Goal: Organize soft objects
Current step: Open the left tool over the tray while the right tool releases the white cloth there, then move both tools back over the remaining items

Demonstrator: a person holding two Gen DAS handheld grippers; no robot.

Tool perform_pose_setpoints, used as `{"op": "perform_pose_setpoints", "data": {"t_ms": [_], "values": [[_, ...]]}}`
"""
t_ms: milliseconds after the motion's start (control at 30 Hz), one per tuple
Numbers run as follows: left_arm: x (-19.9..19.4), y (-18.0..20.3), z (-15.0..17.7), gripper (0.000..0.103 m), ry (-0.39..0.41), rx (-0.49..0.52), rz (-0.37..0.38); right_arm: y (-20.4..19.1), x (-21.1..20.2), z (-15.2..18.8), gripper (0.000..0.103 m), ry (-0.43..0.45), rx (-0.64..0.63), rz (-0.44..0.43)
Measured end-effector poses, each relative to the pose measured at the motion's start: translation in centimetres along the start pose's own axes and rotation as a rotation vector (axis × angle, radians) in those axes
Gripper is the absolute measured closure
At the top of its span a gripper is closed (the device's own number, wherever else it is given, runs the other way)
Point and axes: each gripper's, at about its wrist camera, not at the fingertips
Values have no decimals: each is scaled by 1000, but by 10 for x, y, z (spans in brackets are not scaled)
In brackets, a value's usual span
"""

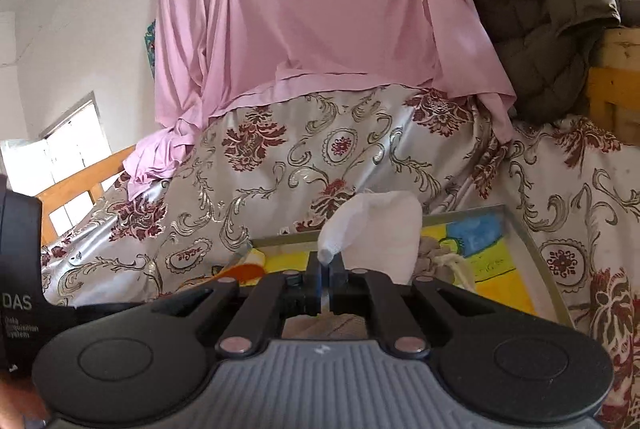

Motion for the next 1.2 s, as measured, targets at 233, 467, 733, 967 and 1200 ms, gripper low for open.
{"op": "perform_pose_setpoints", "data": {"t_ms": [233,467,733,967,1200], "values": [[-2,-5,4,58,-45,-17,5,3,-3,-3,91,-25,21,19],[-14,-12,6,43,-46,-38,3,4,-18,-6,56,-32,47,39],[-46,-14,4,29,1,-20,15,1,-63,-6,27,12,80,87],[-92,-22,13,18,63,-7,48,-13,-107,-1,7,109,60,93],[-145,-30,30,1,166,34,59,-32,-150,14,0,209,54,107]]}}
Point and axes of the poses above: each gripper's, at about its wrist camera, not at the fingertips, and x roughly the way its jaws point, y to its right, z to its underside, and after that the axes turned 12 degrees about -z, right-handed
